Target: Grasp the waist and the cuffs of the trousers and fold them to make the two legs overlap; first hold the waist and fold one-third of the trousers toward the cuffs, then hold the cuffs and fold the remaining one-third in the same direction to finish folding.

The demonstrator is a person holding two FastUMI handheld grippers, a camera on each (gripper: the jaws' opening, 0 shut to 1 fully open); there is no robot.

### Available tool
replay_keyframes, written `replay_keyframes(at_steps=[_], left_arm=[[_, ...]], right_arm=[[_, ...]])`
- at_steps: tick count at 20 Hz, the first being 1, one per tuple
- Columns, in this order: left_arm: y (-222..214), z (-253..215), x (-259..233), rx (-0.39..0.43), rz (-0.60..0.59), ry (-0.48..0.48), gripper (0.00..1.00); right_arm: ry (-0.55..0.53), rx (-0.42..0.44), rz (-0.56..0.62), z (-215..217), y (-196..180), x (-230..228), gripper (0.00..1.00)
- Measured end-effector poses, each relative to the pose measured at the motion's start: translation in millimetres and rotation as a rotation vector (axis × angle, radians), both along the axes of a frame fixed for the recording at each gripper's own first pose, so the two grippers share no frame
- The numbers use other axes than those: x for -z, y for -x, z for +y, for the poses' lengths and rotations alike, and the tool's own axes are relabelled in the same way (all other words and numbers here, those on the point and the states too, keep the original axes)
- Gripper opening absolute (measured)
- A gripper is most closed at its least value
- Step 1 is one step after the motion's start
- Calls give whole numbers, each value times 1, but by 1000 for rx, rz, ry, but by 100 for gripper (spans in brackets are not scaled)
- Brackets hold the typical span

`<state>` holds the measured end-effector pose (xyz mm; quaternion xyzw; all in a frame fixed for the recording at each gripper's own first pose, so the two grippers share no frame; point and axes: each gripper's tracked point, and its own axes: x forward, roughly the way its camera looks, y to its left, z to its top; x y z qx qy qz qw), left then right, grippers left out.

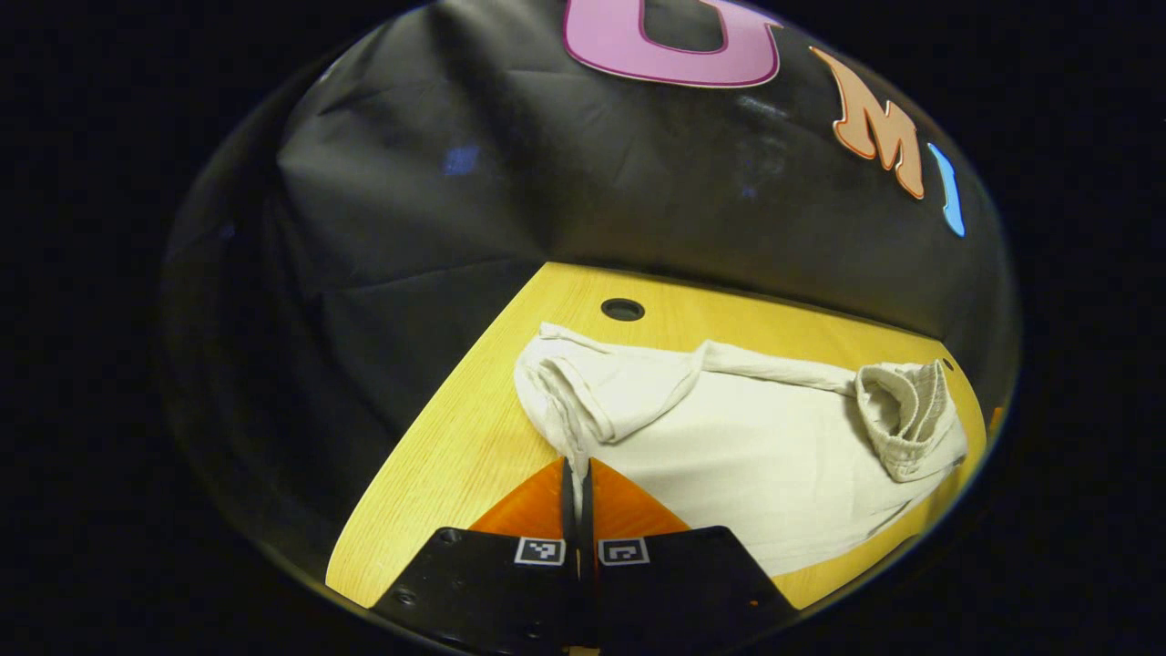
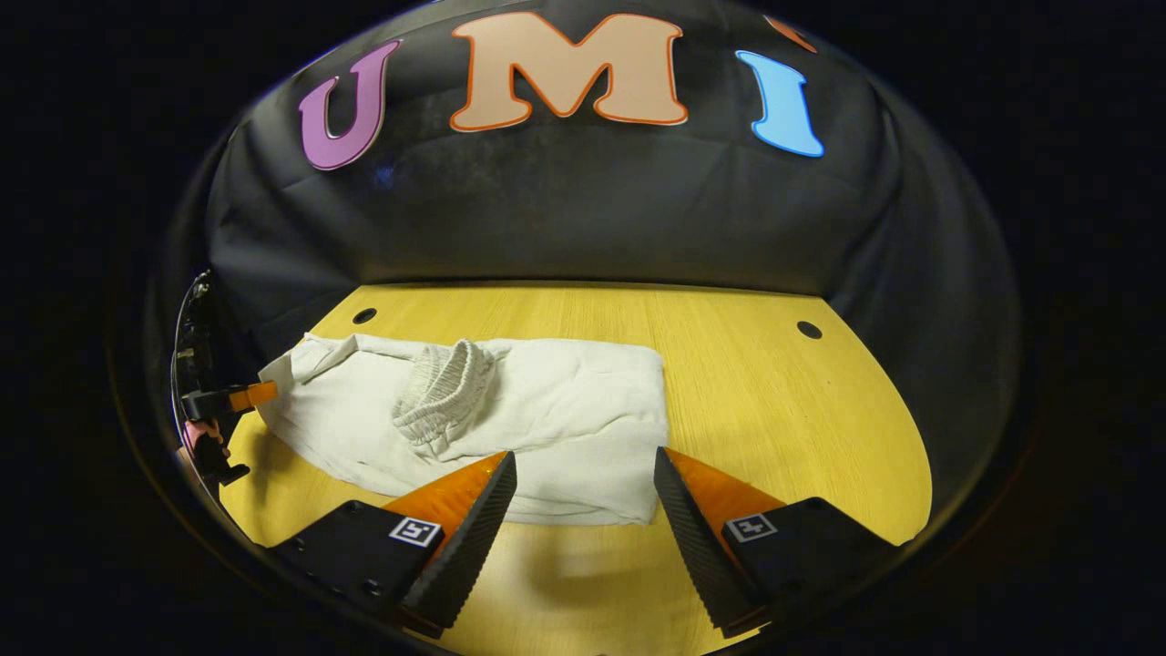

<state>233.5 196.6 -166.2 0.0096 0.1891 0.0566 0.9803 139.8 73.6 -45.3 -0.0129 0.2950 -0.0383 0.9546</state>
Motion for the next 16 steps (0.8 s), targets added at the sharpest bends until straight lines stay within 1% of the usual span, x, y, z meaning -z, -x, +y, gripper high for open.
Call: replay_keyframes(at_steps=[5, 9, 12, 16], left_arm=[[-1, -56, -40, 39, -58, 9, 0], [1, -113, -70, 72, -102, 23, 0], [2, -162, -92, 108, -131, 17, 0], [9, -239, -127, 181, -184, 18, 0]], right_arm=[[10, -11, -7, -35, 14, -6, 97], [30, -46, -8, -64, 21, -9, 97], [43, -72, -18, -87, 28, -15, 97], [36, -93, -17, -116, 38, -17, 97]])
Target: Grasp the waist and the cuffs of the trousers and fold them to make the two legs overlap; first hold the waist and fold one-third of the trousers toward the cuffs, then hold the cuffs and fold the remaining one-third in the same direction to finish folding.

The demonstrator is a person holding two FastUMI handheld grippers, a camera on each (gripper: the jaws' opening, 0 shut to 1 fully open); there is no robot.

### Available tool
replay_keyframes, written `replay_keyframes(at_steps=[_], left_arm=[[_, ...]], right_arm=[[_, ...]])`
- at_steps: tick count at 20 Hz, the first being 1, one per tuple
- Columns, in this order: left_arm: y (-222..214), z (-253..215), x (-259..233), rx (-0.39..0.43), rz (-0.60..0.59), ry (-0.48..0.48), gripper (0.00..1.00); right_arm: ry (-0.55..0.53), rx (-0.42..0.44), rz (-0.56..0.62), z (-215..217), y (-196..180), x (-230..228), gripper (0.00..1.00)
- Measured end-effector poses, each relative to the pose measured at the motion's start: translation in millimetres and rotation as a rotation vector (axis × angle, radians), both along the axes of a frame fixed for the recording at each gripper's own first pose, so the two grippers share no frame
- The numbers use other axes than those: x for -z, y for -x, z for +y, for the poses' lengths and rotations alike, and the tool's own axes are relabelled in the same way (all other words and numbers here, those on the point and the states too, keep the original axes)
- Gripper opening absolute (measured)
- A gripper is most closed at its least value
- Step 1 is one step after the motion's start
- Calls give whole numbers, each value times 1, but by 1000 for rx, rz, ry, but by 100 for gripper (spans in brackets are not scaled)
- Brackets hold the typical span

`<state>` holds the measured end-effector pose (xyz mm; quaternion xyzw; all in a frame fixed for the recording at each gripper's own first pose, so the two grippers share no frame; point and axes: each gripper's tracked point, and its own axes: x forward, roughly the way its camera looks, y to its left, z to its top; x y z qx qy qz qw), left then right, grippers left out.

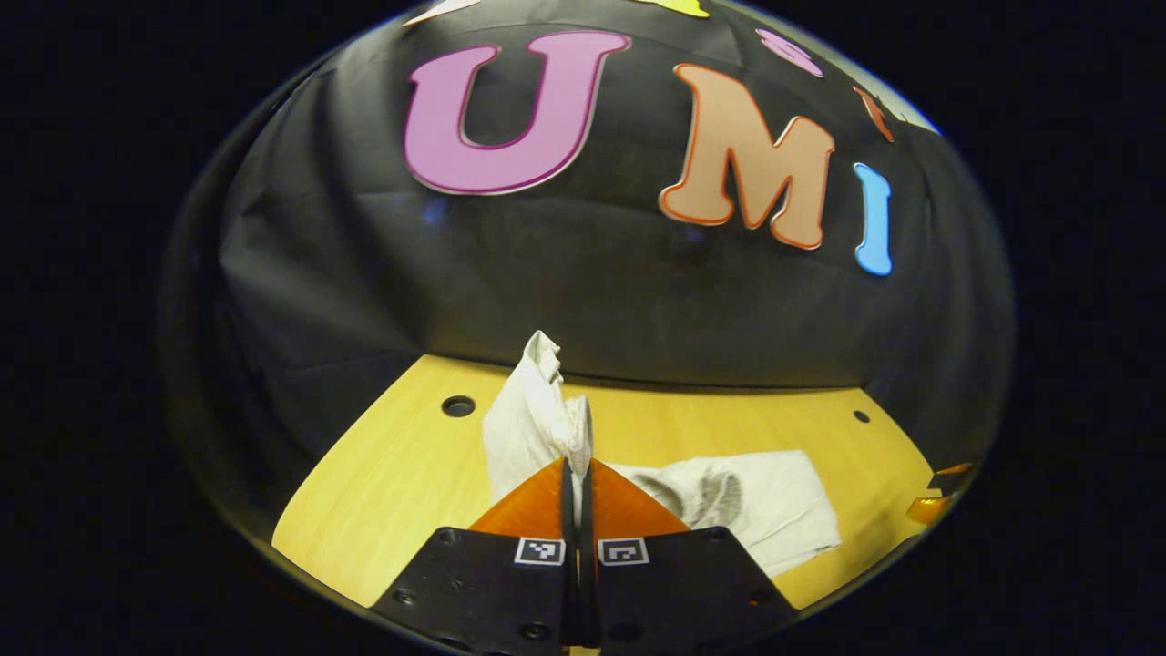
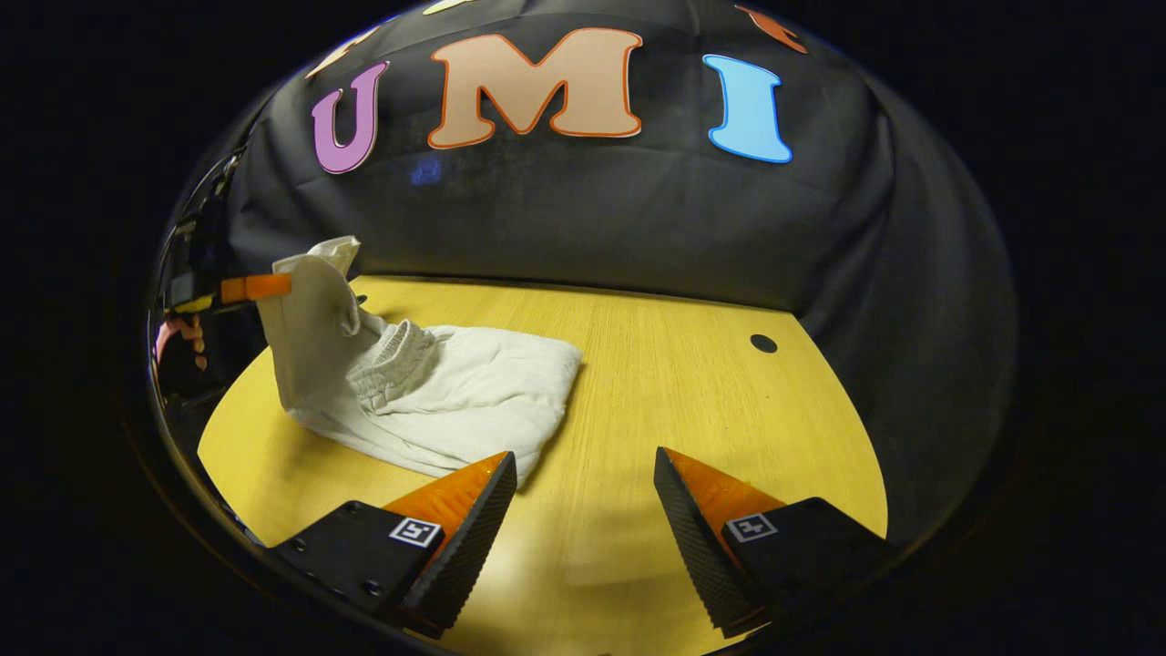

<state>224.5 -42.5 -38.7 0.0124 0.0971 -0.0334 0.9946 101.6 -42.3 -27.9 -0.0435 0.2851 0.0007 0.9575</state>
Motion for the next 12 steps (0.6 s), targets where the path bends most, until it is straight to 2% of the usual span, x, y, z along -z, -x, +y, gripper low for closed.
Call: replay_keyframes(at_steps=[6, 12], left_arm=[[7, -112, -23, 129, -25, -45, 0], [28, -199, 3, 264, 18, -121, 0]], right_arm=[[-12, -31, 0, -29, 16, 1, 97], [-32, -6, -13, -63, 31, 0, 98]])
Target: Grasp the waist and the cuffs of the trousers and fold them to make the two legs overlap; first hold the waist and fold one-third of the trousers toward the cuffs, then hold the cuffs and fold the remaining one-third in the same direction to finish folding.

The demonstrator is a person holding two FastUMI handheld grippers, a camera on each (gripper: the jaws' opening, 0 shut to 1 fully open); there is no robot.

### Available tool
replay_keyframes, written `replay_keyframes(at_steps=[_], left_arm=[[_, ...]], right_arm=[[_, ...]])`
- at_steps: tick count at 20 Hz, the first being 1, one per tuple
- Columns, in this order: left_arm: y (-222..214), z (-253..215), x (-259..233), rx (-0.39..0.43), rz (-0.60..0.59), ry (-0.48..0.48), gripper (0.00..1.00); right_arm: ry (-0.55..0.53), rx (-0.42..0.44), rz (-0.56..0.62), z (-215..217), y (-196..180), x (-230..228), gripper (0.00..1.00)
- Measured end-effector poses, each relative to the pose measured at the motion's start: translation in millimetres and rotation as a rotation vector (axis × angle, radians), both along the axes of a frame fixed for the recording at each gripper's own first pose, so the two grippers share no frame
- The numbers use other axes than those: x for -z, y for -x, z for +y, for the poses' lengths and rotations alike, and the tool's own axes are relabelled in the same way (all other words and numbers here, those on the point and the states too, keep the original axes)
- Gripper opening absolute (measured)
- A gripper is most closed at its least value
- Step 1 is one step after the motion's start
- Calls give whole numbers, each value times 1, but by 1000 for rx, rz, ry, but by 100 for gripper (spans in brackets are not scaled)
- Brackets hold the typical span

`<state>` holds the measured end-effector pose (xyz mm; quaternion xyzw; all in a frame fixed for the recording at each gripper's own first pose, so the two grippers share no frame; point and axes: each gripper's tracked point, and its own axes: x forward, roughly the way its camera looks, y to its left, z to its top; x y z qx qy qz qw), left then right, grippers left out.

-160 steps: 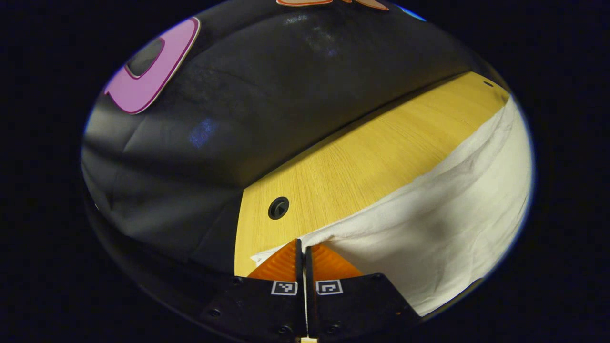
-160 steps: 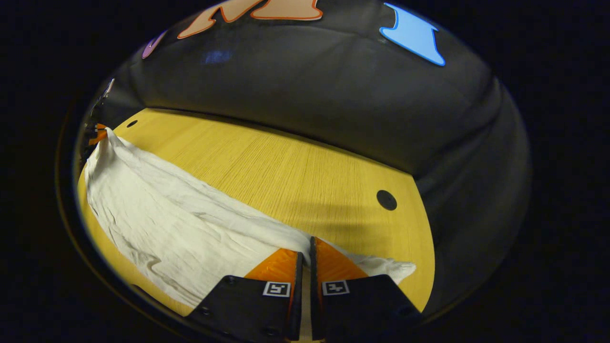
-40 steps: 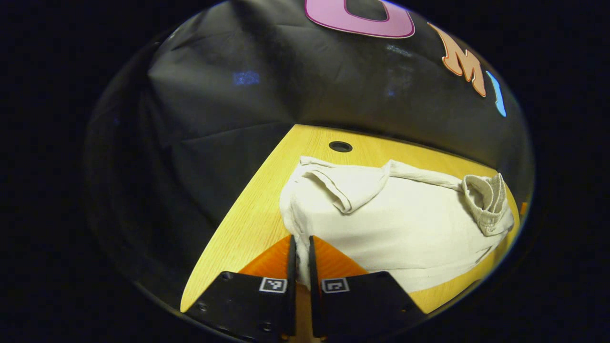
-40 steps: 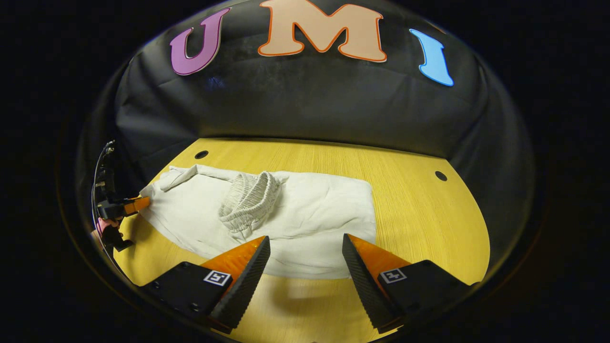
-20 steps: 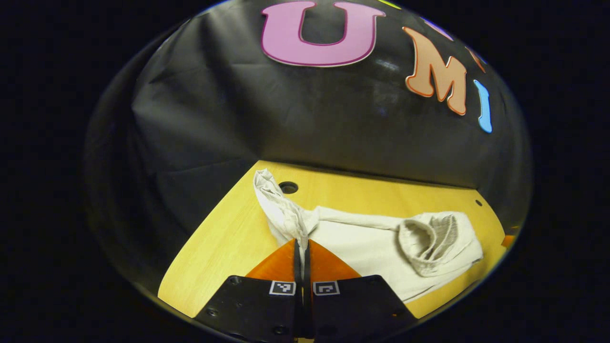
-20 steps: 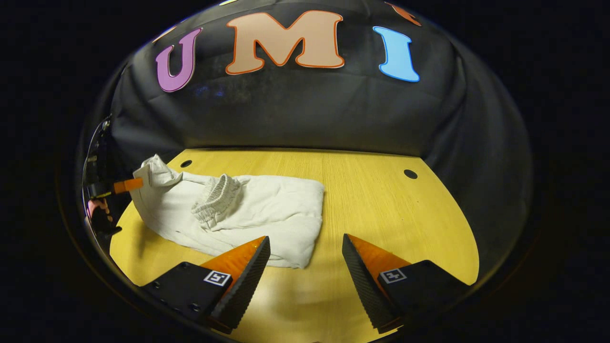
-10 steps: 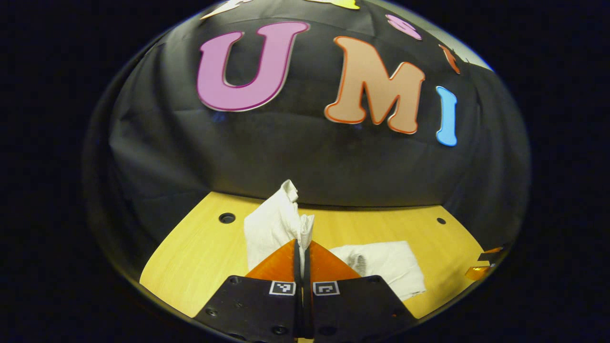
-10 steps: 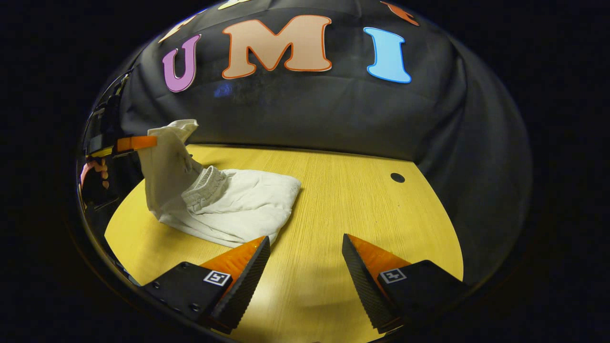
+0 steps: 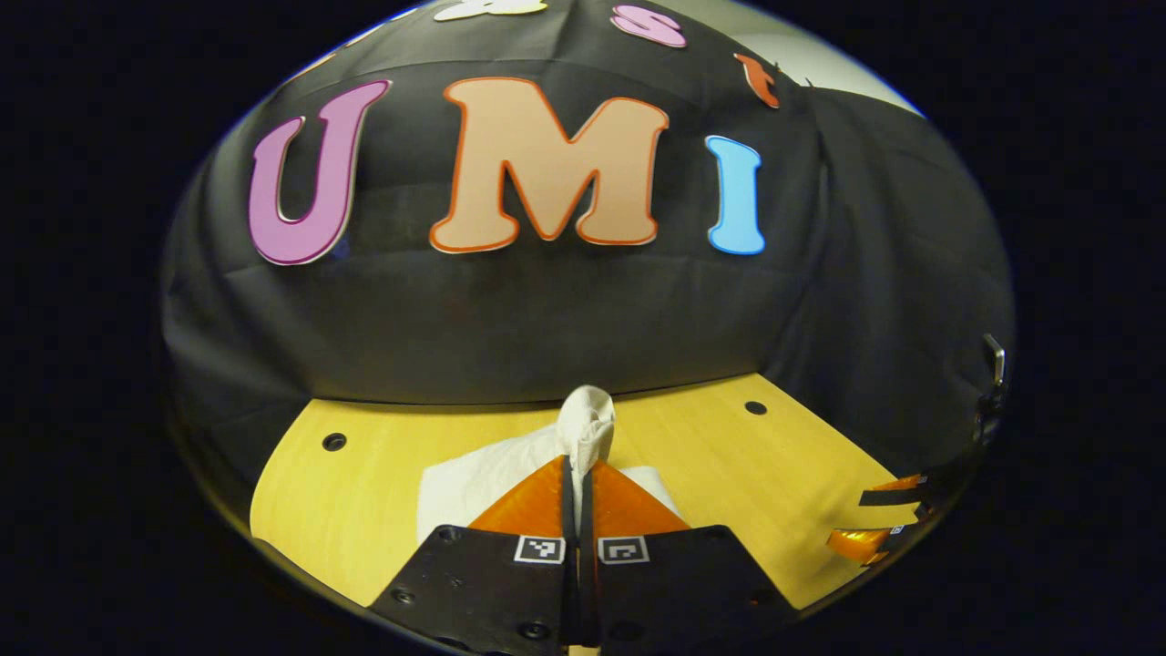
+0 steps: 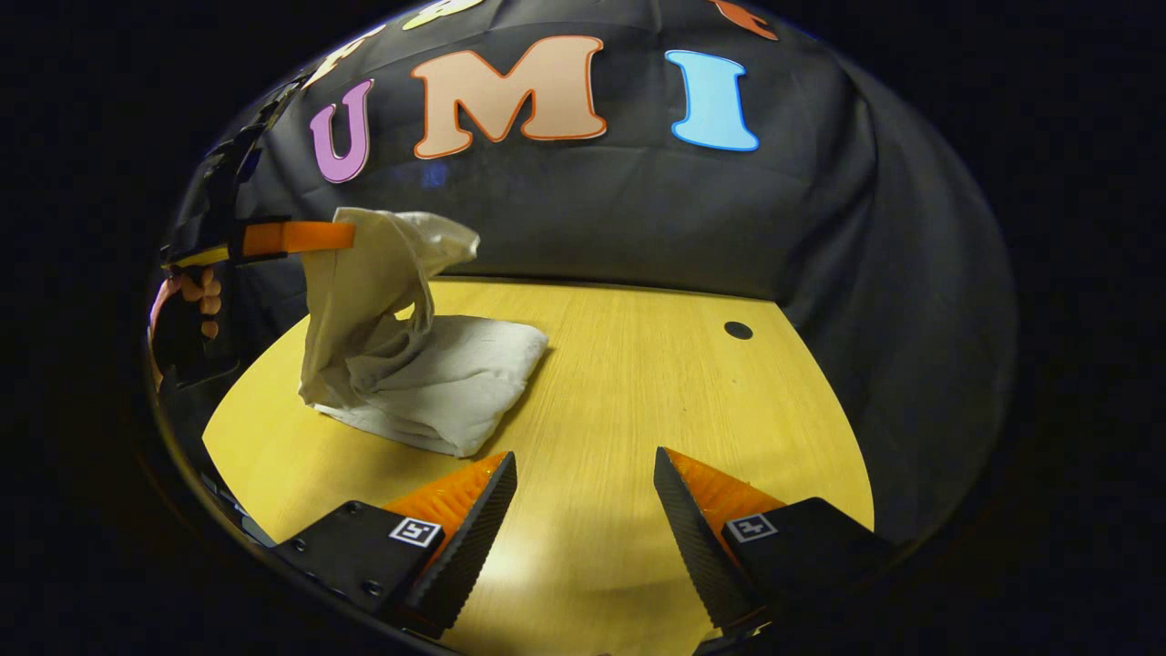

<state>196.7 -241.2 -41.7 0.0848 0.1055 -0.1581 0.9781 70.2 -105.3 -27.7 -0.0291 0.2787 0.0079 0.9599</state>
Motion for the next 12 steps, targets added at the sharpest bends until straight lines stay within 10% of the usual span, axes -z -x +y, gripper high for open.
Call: replay_keyframes(at_steps=[12], left_arm=[[26, -57, 140, 53, 216, -35, 11]], right_arm=[[-27, 36, 2, -26, 40, 6, 98]])
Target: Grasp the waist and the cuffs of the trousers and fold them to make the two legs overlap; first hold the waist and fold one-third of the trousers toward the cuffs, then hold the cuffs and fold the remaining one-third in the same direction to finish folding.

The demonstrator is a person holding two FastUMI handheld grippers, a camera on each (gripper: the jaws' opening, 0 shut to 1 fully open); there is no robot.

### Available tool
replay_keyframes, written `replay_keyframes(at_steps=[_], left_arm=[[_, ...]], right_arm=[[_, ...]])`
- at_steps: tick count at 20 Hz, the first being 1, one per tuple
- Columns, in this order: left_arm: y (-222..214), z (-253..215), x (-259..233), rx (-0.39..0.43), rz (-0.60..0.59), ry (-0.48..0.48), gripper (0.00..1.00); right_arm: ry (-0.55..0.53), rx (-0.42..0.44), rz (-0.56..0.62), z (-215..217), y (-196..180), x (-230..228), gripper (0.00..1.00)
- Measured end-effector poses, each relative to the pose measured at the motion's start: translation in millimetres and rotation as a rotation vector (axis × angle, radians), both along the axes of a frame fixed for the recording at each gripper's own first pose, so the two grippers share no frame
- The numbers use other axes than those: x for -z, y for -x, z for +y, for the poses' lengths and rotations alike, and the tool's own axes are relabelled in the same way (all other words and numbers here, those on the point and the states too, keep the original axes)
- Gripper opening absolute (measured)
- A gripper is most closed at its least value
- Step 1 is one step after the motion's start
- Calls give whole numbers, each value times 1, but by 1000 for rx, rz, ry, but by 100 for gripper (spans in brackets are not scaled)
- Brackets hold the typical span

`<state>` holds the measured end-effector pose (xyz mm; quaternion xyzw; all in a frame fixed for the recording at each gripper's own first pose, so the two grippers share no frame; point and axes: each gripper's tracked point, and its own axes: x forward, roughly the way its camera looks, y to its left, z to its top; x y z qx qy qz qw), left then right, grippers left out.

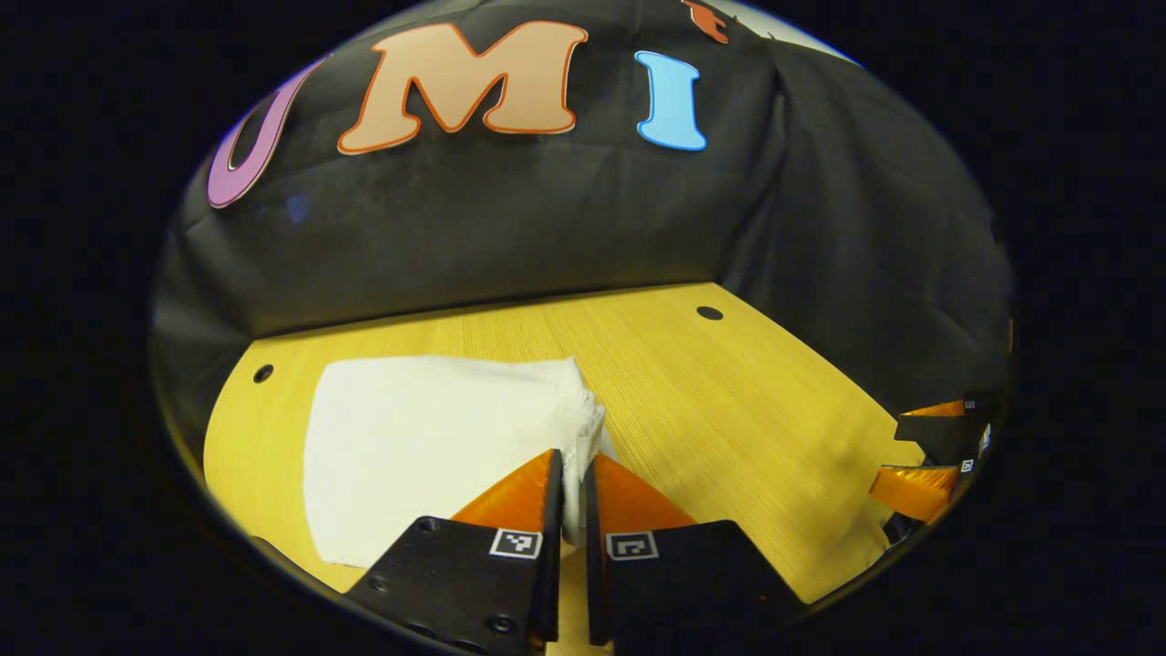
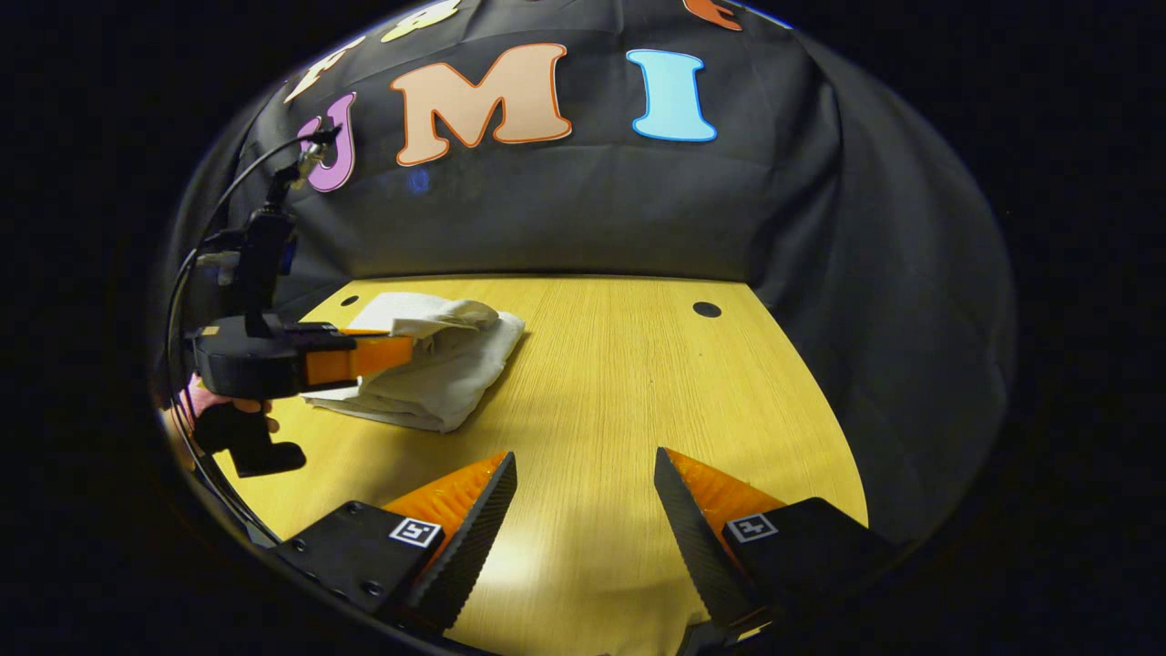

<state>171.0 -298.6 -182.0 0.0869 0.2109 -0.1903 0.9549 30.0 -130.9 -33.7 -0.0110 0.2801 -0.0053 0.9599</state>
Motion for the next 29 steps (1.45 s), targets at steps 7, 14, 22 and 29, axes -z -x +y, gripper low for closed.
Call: replay_keyframes(at_steps=[7, 14, 22, 29], left_arm=[[22, 18, -6, -45, -13, 49, 95], [71, 96, -59, -140, -97, 72, 95], [101, 176, -87, -265, -128, 85, 94], [114, 206, -71, -254, -77, 90, 95]], right_arm=[[-21, -35, -40, 21, 13, -8, 98], [-59, -36, -125, 69, 14, -39, 99], [-71, -36, -182, 121, 20, -63, 96], [-69, 1, -177, 142, 31, -65, 99]])
